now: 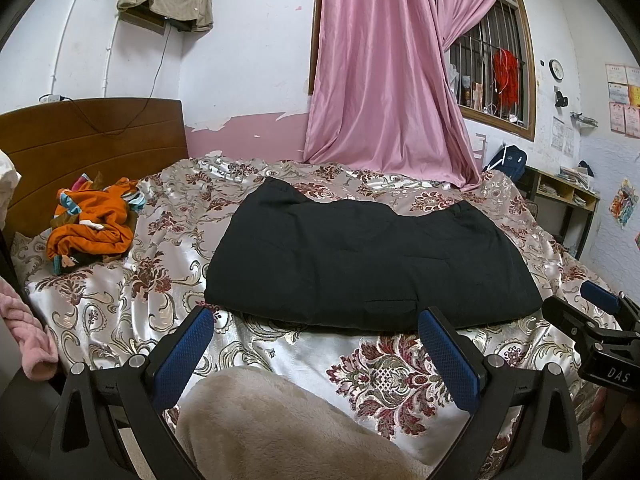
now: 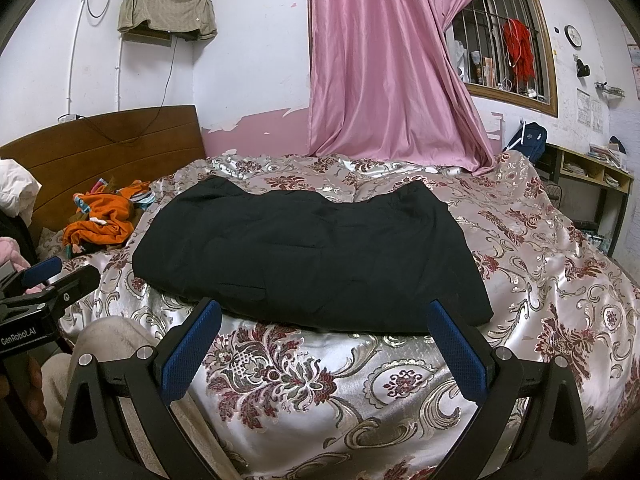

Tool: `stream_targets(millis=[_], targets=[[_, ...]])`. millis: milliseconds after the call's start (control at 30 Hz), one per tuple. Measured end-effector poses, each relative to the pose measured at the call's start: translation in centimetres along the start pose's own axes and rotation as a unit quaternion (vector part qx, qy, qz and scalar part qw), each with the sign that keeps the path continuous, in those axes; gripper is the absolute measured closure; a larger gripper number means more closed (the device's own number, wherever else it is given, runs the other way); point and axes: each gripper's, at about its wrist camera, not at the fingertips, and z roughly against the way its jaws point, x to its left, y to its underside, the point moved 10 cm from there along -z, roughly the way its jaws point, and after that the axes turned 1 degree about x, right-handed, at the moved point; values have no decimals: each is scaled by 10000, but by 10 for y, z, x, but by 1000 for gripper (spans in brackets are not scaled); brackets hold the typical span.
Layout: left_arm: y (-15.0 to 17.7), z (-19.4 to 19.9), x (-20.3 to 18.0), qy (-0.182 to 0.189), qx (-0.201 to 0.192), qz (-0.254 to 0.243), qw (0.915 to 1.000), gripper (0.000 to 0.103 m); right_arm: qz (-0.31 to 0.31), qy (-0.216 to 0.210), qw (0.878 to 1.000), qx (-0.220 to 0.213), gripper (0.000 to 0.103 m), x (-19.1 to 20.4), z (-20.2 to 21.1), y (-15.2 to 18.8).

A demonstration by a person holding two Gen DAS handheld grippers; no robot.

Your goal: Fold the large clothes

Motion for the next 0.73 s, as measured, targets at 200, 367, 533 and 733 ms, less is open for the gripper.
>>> stream_targets(millis=[200,367,533,733], targets=[[-1,0,1,18,5,9,10000,0,3,-2,10000,2,2,0,0,0],[-4,3,2,145,38,294,9995,0,-5,-4,10000,19,2,-1,0,0],[-8,3,10,-102,-8,328,9994,0,-5,-11,10000,26,2,-1,0,1],[-5,2,6,-125,12,312,9994,0,27,-27,10000,42,2,1,2,5]])
